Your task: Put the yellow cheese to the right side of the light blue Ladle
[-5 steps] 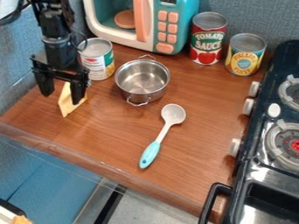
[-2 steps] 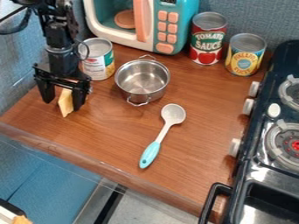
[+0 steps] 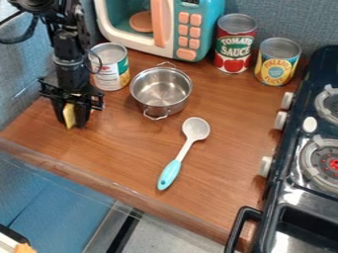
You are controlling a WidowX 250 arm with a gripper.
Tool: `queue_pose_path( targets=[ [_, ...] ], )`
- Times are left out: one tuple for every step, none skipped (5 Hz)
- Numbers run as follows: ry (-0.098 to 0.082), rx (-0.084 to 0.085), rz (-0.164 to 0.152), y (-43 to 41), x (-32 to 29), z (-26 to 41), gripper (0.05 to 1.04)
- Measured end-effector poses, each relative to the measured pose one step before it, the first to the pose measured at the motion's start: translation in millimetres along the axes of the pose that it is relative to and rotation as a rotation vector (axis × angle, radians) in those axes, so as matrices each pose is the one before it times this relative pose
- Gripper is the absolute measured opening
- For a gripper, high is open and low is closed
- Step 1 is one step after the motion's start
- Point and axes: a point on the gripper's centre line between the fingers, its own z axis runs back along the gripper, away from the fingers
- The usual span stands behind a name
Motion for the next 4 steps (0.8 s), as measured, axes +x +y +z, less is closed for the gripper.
queue_pose_path(
  targets=[
    [0.0015,-0.0247,0.0033,-5.08,-7.00,3.24,0.258],
    [-0.0498,-0.0338,0.0055,-5.80,-4.69,23.41,0.215],
    [-0.0733,-0.0471,-0.0240,-21.81,-12.36,33.35,0.215],
    [-0.0353,-0.0332,-0.0527,-32.06,-13.67,17.60,0.215]
  ],
)
